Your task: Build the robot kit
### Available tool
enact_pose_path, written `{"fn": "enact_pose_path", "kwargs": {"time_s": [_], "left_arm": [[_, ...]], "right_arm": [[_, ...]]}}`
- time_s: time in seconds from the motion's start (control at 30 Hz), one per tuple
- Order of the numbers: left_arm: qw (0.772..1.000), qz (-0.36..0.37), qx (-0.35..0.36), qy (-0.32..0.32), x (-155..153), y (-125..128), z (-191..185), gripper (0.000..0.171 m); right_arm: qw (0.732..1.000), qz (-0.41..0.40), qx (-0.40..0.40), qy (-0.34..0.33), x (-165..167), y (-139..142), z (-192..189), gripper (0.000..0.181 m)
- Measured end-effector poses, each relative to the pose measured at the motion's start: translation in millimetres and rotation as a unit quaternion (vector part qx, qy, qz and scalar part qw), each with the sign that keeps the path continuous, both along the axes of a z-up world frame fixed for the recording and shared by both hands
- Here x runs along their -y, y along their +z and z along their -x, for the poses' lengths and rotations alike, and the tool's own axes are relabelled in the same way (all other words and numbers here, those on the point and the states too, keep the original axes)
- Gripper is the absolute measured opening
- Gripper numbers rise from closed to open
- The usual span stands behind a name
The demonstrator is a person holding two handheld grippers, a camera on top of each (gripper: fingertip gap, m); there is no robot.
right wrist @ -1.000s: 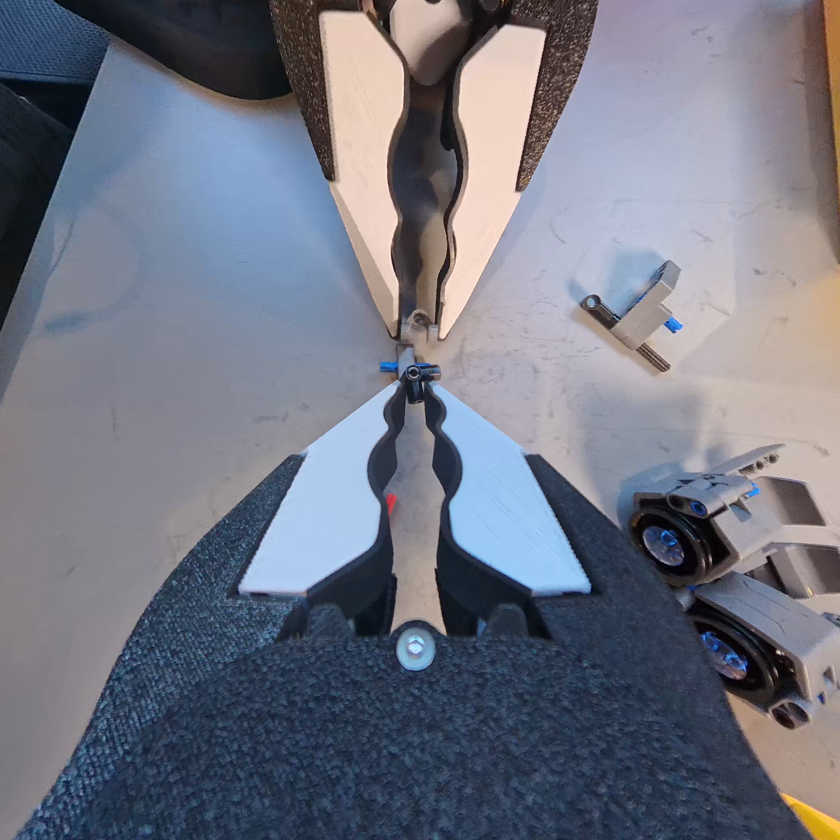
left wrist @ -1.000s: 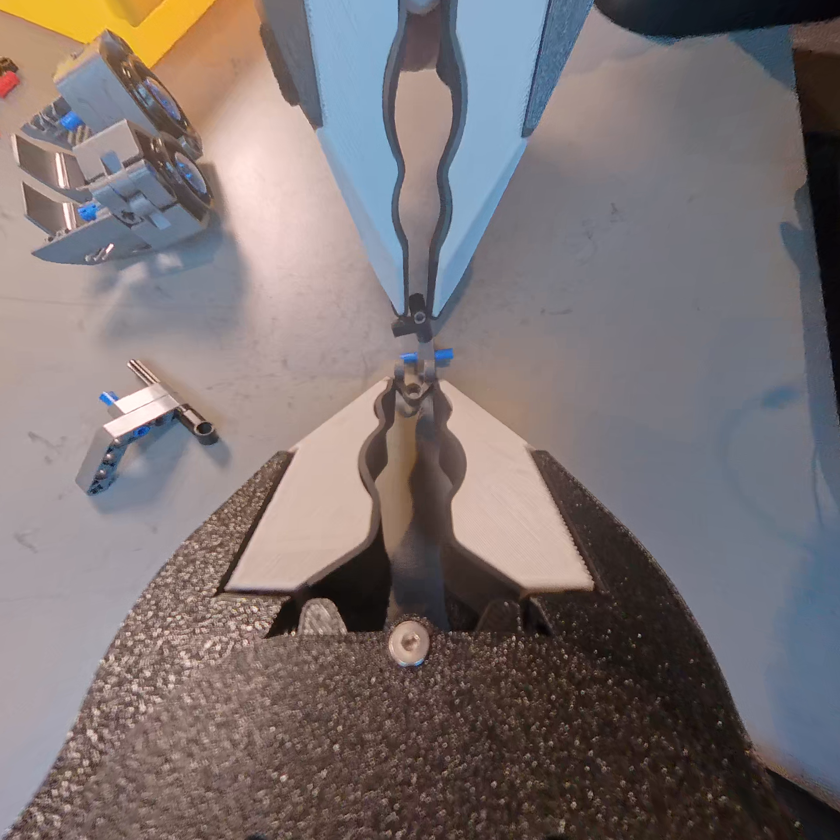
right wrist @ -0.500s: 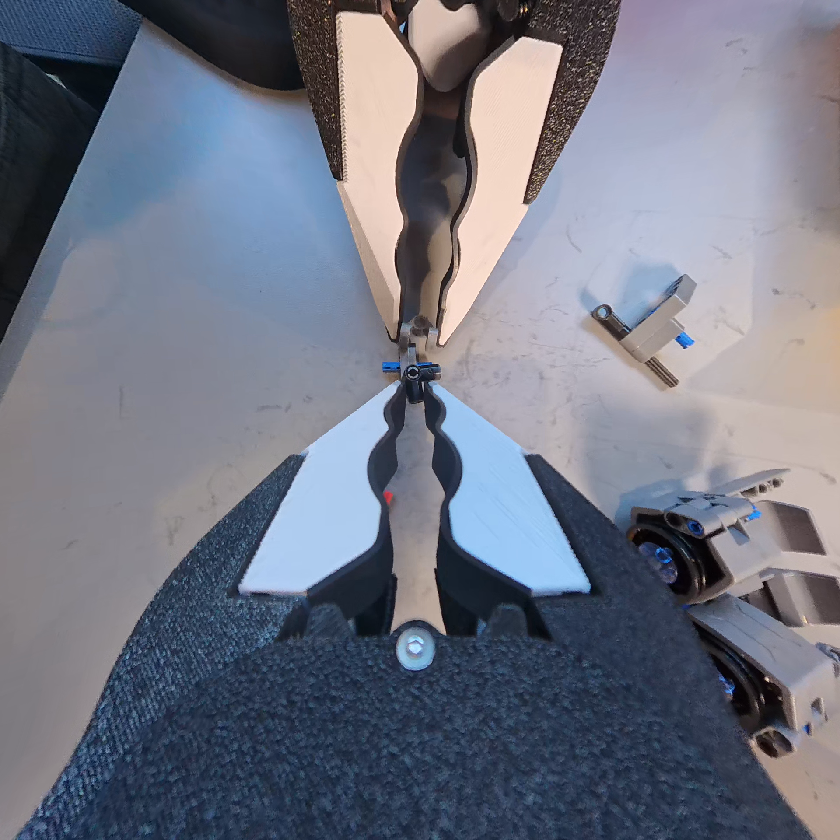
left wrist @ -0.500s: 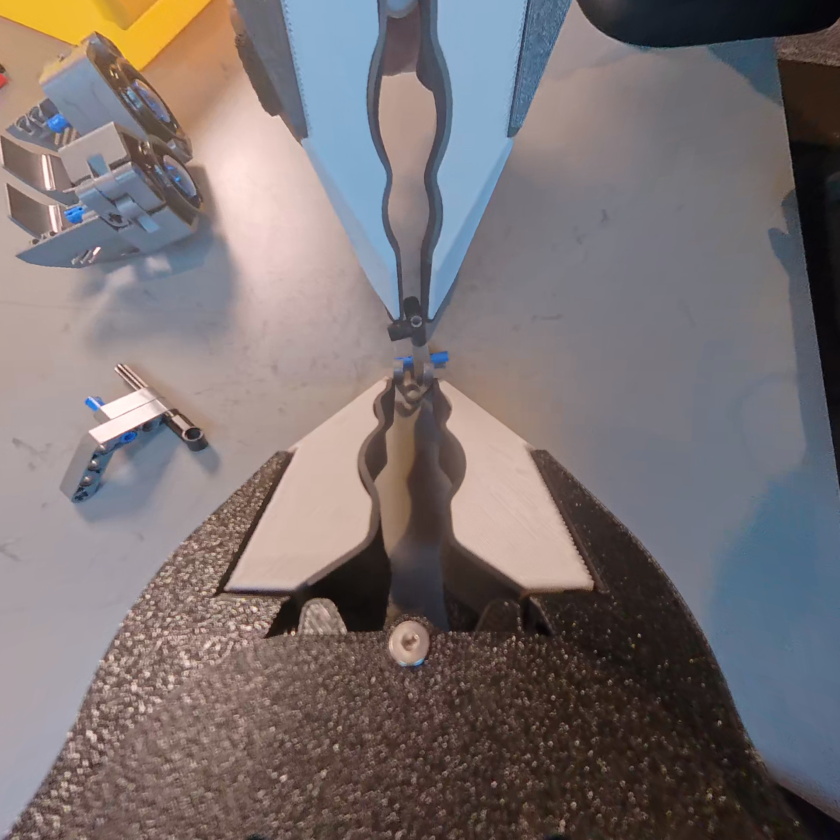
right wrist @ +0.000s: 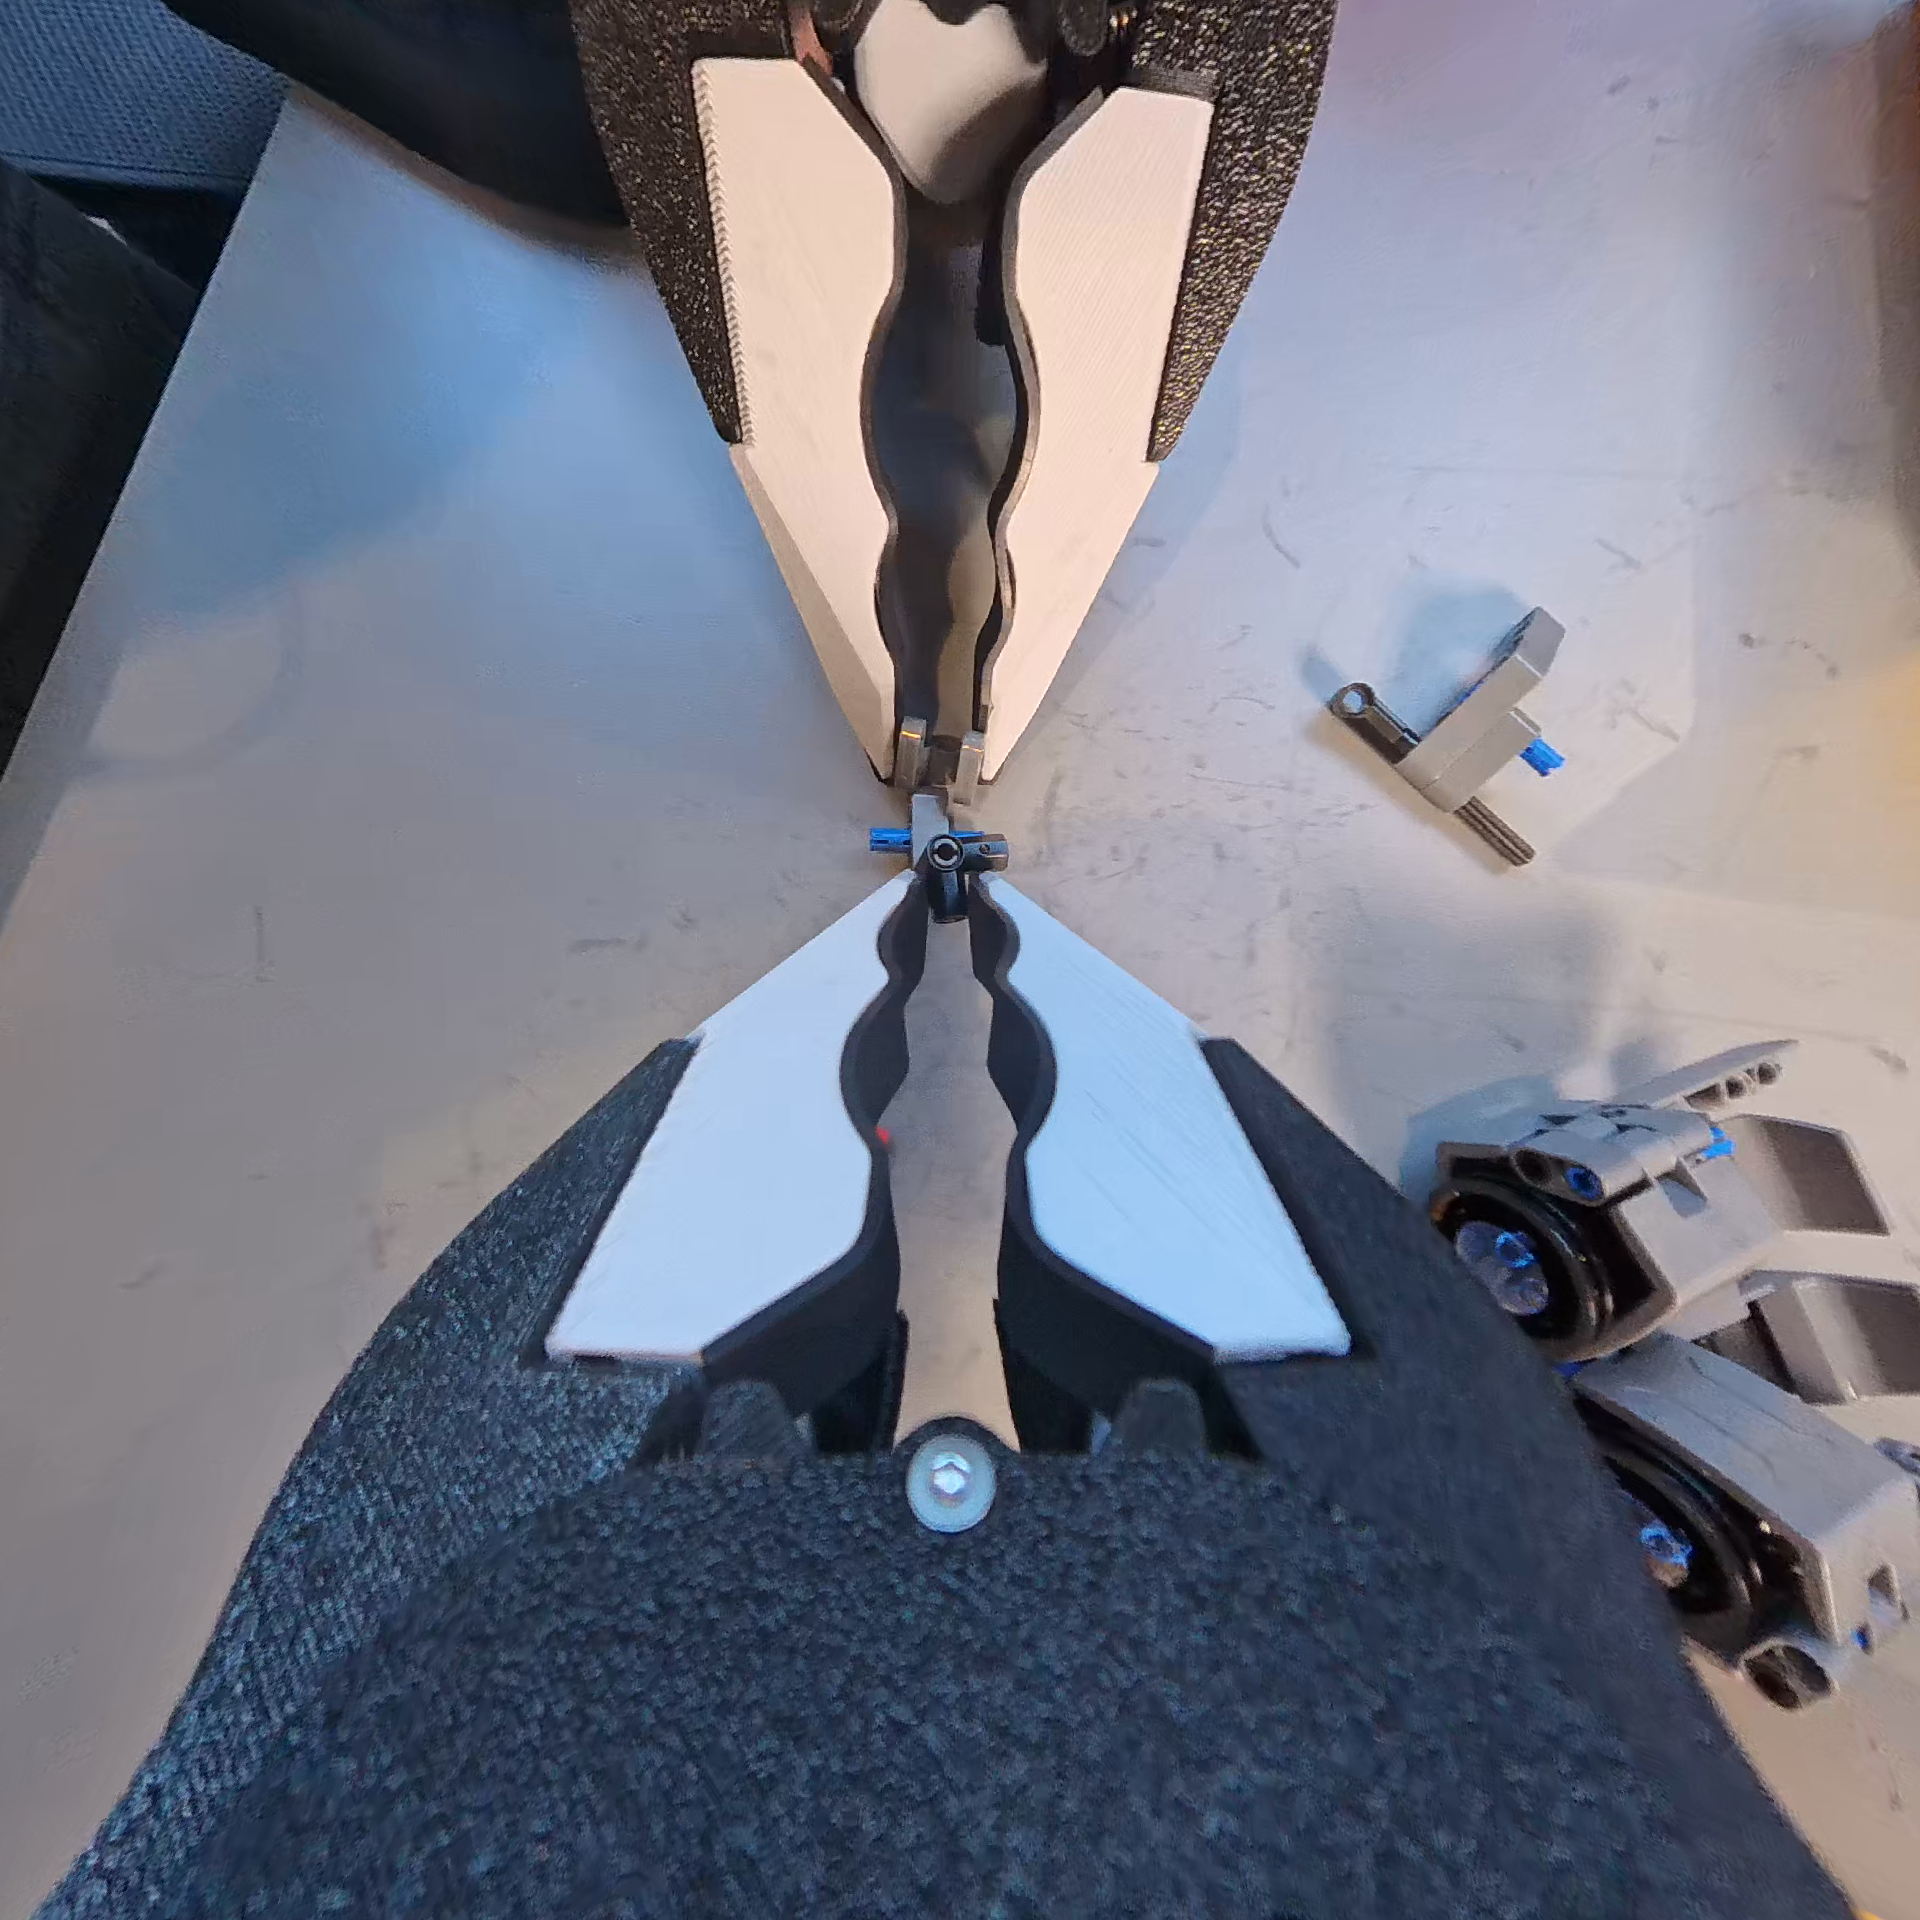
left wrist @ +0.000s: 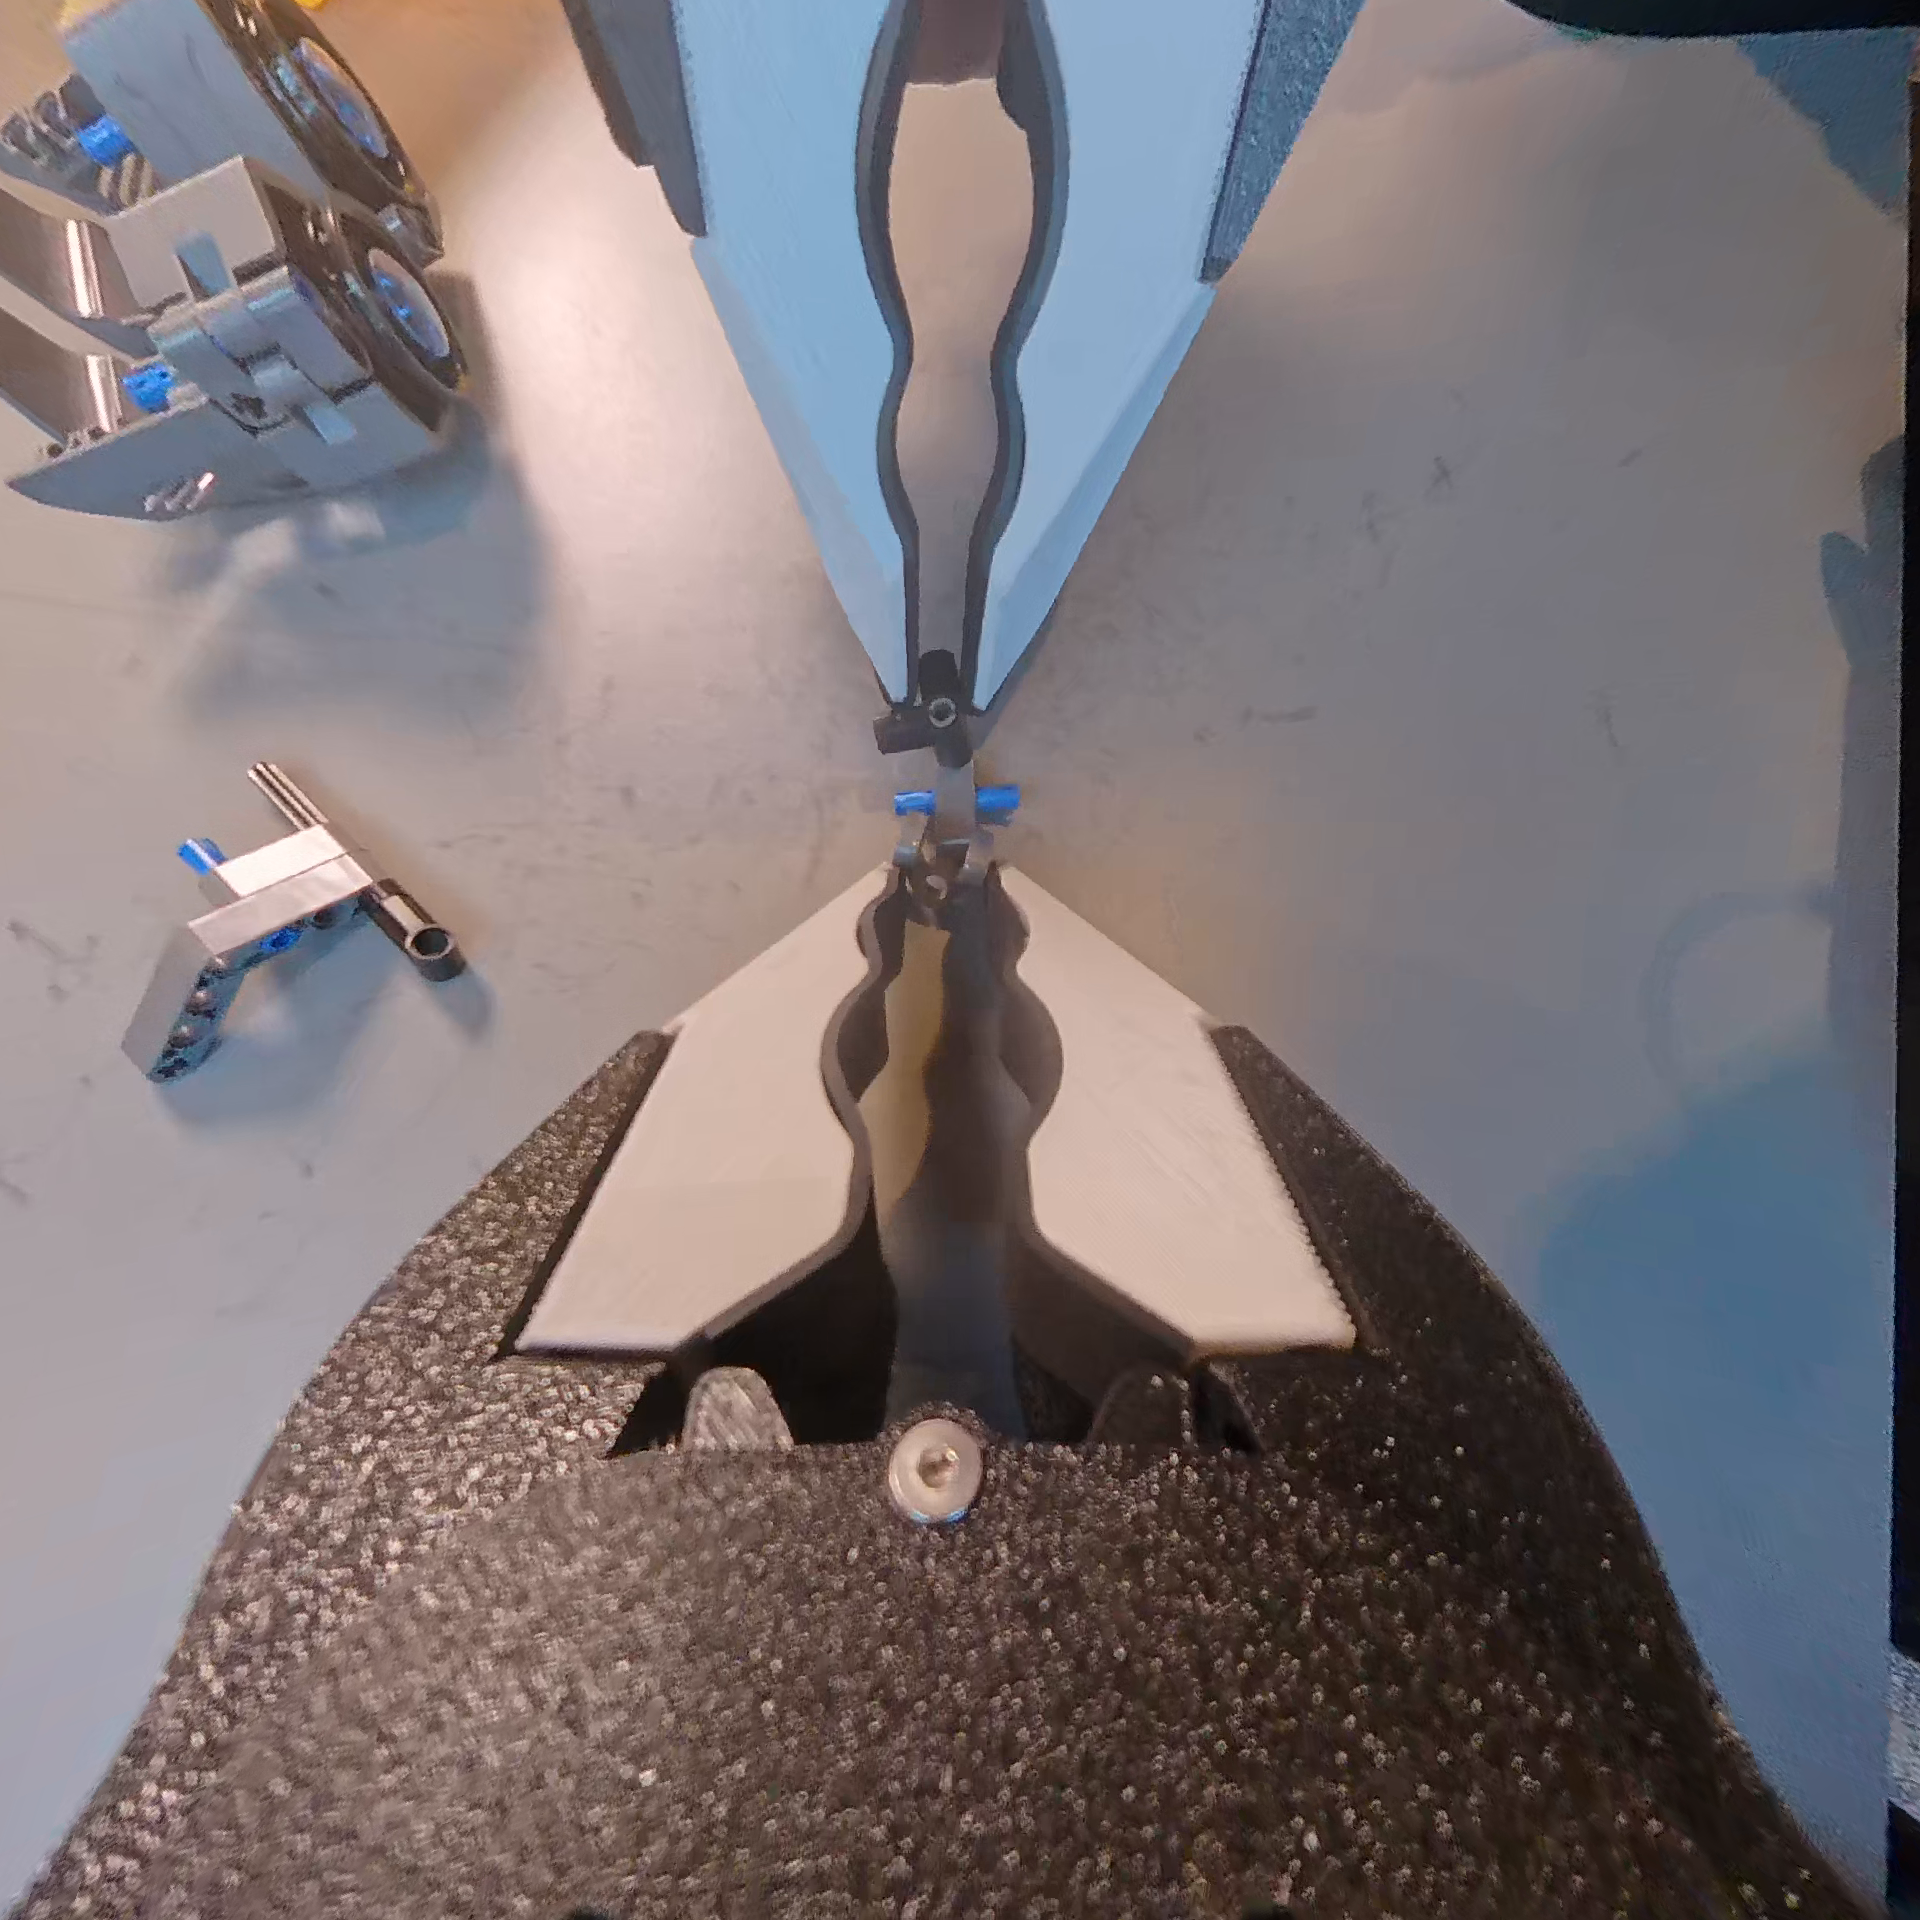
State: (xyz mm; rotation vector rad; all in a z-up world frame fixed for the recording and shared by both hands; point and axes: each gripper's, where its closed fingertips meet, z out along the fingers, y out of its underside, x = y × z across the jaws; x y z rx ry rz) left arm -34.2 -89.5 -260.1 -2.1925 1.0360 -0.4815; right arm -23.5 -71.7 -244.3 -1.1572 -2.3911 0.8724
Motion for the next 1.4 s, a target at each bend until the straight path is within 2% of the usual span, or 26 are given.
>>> {"fn": "enact_pose_path", "kwargs": {"time_s": [0.27, 0.63, 1.13, 1.3, 1.4], "left_arm": [[0.999, 0.027, -0.018, 0.012, 2, 0, 1, 0.015], [0.995, 0.037, -0.087, 0.014, 2, -1, 2, 0.019], [0.996, 0.028, -0.088, -0.012, 8, 1, 15, 0.025], [0.997, 0.037, -0.072, -0.006, 8, -1, 22, 0.016], [0.997, 0.033, -0.069, -0.004, 7, -1, 22, 0.016]], "right_arm": [[1.000, -0.004, -0.005, -0.010, 2, 0, 0, 0.006], [1.000, -0.001, -0.005, -0.017, 2, 0, 2, 0.006], [1.000, -0.003, -0.011, -0.025, 0, -1, -2, 0.006], [1.000, -0.002, -0.014, -0.028, -1, 0, -3, 0.007], [0.999, 0.001, -0.019, -0.031, -1, 1, -4, 0.007]]}}
